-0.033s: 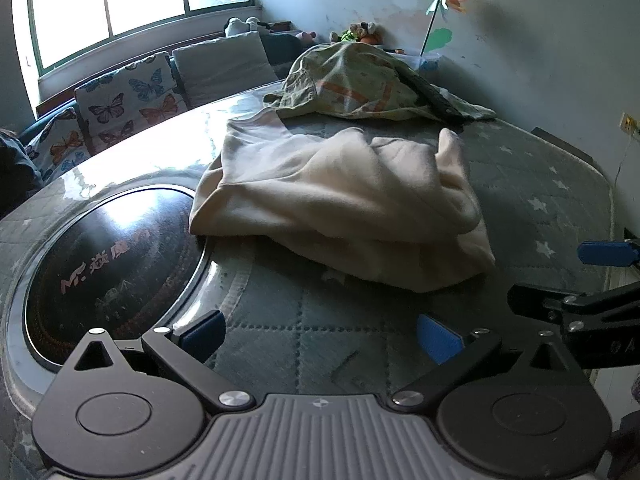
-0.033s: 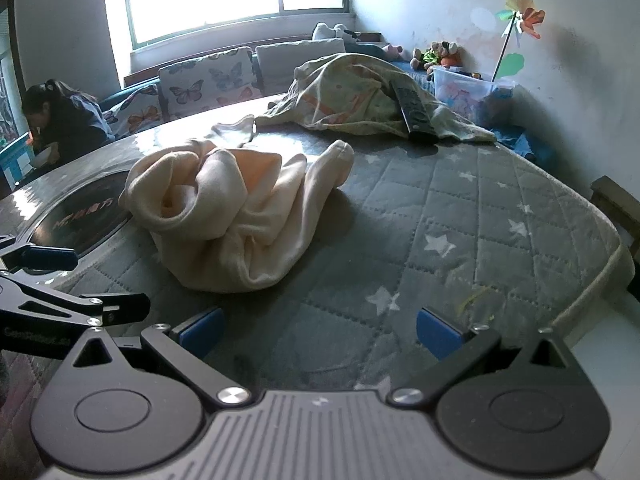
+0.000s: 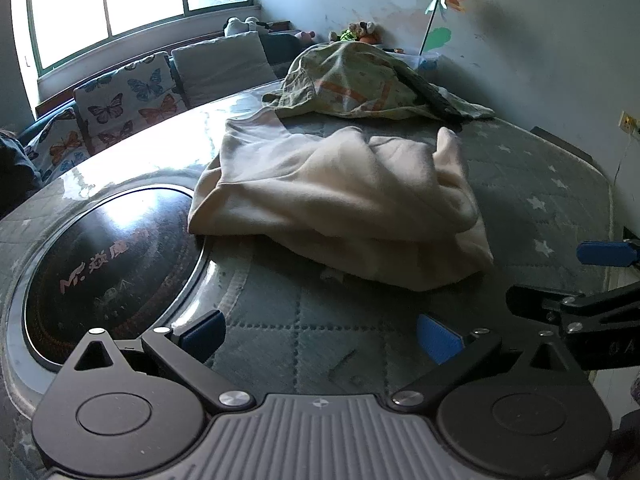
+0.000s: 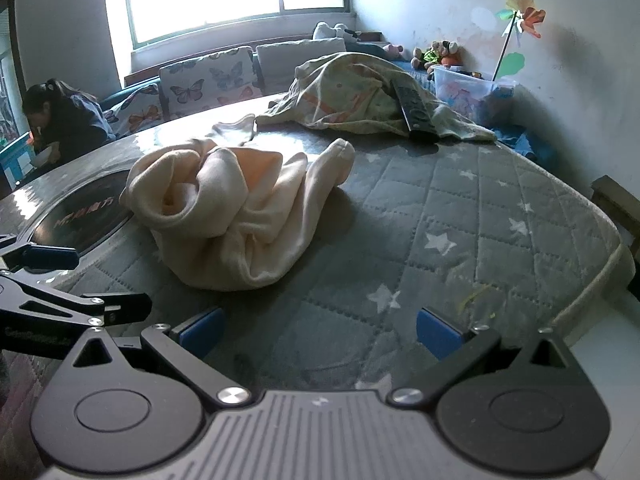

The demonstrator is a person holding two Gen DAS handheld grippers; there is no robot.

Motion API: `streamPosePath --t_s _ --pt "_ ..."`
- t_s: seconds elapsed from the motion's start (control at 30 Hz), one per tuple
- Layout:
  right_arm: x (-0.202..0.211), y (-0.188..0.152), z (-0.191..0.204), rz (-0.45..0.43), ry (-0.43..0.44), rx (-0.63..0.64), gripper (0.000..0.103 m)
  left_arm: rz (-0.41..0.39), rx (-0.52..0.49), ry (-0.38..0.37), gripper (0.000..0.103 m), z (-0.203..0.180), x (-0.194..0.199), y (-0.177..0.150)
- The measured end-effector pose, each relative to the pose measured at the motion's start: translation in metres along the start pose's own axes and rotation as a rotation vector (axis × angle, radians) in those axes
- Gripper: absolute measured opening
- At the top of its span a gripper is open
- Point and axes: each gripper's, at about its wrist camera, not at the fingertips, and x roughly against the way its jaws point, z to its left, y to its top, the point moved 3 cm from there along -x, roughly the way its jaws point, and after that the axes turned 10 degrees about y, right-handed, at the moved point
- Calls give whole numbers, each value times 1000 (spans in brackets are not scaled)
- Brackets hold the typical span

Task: Fold clothes
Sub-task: 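Move both grippers toward the crumpled cream sweatshirt on the mattress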

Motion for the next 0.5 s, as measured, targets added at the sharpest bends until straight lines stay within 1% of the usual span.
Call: streamPosePath --t_s 0.2,0.33,0.5 --pt "0 -2 -3 -6 -1 -7 103 3 -1 6 103 -4 3 -3" --pt "3 -9 3 -6 -3 -6 103 8 5 7 103 -8 4 -5" --pt "3 -9 4 11 2 3 103 14 -4 10 103 -10 4 -8"
